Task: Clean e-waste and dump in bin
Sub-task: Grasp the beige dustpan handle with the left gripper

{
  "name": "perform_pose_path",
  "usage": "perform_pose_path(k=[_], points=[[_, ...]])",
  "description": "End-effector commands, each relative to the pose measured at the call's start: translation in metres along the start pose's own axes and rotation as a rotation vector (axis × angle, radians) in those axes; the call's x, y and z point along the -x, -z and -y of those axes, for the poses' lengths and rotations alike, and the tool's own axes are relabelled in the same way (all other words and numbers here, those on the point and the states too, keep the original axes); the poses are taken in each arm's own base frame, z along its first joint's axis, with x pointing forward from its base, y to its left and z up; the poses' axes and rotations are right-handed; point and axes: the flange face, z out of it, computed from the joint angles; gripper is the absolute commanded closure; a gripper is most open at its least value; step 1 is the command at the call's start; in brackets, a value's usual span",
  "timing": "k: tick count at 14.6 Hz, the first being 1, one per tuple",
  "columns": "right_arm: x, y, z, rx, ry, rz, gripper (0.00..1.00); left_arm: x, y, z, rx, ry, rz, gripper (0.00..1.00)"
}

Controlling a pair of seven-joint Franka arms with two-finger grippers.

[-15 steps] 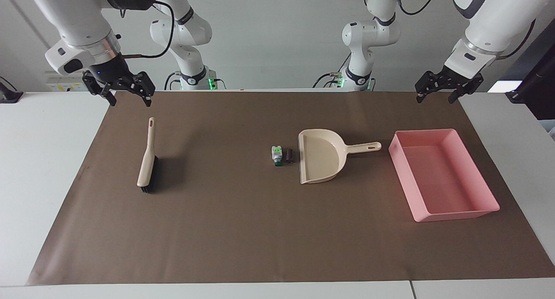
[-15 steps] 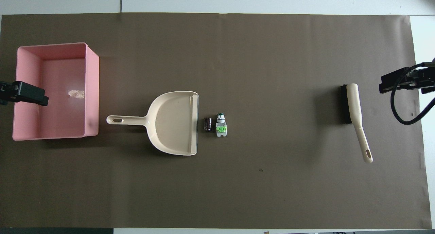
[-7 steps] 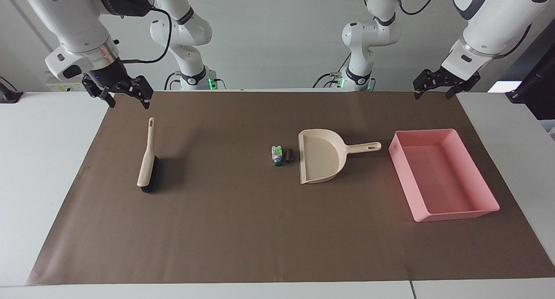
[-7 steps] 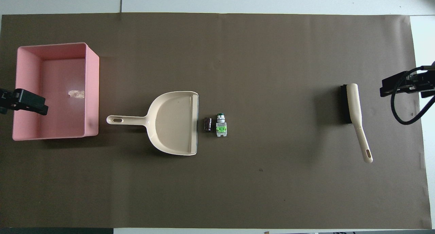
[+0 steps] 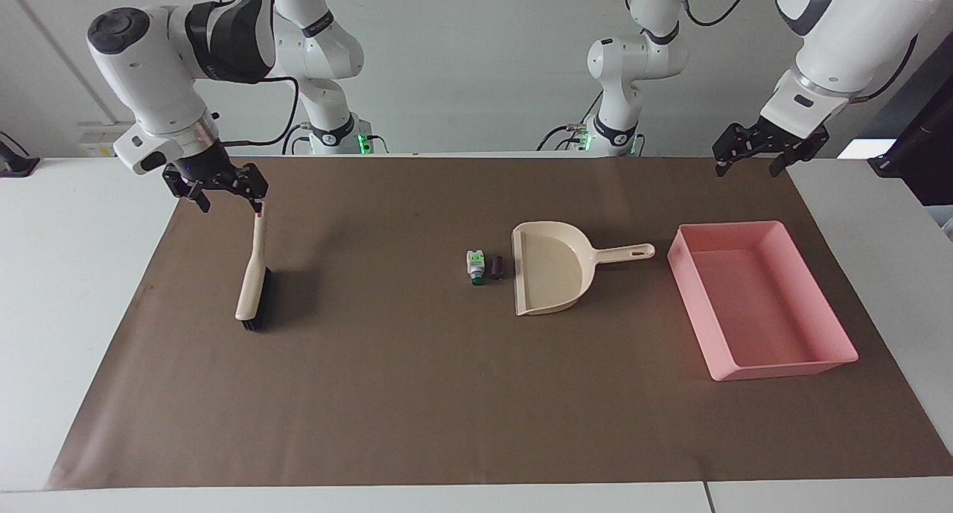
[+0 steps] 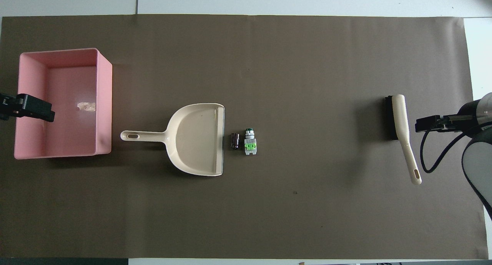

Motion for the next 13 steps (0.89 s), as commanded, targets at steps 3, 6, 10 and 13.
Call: perform_pose_path(k=[3,6,10,13], points=[[0.030,-0.088,-0.026,-0.004,0.060,-0.007,0.01,-0.012,-0.014,-0.030,-0.016,-0.301,-0.045,0.05],[0.044,-0.129,-0.034,-0.008,0.052,0.001,0.01,-0.013,-0.034,-0.059,-0.022,-0.534,-0.039,0.05],[0.049,-0.144,-0.037,-0.015,0.048,0.017,0.01,-0.022,-0.076,-0.089,-0.024,-0.689,-0.022,0.05],[0.049,-0.153,-0.037,-0.017,0.057,0.029,0.01,-0.025,-0.113,-0.115,-0.025,-0.779,0.023,0.06]])
